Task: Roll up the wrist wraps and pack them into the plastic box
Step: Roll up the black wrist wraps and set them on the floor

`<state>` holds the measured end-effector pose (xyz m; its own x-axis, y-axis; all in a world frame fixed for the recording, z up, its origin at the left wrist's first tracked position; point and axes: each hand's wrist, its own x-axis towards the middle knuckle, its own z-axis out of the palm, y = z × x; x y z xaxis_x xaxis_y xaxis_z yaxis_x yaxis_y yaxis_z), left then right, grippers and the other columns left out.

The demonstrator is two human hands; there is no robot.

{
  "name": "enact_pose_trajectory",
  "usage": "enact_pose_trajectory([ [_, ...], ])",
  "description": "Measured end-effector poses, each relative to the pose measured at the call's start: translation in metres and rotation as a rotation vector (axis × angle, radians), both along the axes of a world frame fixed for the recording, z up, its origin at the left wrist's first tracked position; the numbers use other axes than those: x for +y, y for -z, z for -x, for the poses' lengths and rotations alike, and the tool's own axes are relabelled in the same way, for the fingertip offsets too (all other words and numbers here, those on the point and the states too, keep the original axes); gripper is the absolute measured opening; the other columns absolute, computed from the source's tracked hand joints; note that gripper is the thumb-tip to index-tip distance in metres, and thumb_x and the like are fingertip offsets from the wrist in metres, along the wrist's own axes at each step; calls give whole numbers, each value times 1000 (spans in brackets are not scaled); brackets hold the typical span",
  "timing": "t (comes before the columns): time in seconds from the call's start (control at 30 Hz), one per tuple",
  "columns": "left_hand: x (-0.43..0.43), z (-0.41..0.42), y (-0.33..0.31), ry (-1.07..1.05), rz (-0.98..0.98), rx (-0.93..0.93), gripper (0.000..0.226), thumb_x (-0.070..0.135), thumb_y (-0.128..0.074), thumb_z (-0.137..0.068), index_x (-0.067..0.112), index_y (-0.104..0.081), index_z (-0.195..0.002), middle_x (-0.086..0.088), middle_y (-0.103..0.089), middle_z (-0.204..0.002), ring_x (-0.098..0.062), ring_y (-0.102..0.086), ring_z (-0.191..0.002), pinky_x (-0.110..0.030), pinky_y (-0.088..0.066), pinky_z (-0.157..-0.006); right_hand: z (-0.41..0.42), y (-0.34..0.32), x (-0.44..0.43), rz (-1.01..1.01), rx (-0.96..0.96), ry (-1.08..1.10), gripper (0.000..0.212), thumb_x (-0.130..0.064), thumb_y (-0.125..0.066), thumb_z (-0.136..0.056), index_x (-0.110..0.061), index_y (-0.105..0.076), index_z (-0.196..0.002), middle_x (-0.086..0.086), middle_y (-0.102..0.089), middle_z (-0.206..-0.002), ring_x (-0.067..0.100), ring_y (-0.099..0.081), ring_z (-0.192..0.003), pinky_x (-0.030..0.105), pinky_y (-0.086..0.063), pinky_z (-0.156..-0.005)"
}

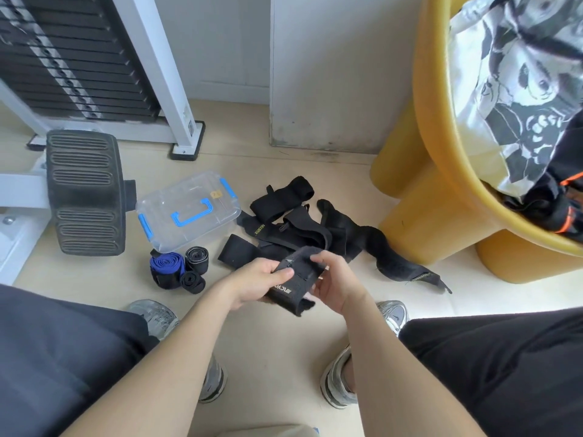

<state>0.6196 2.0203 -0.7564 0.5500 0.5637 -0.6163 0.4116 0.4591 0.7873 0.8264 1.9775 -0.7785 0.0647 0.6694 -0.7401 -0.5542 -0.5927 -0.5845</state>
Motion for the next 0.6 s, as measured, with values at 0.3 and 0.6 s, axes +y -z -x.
enact_pose_trajectory([
  [0.3,-1,28,-23,57,264,-83,40,25,-47,-118,-4,-66,-137,-24,-75,-131,-30,-77,-99,-42,-66,-79,-11,-4,22,25,-74,311,72,19,-54,-98,-16,-43,-161,19,-55,-129,41,-52,-146,42,-47,-120],
  [0.6,2,37,-13,108,292,137,20,-1,-55,-90,10,-68,-101,-14,-68,-90,-24,-65,-73,-30,-50,-67,-13,-33,28,-22,157,491,26,-42,-65,-94,-17,-73,-96,6,-79,-93,27,-77,-81,38,-60,-85],
])
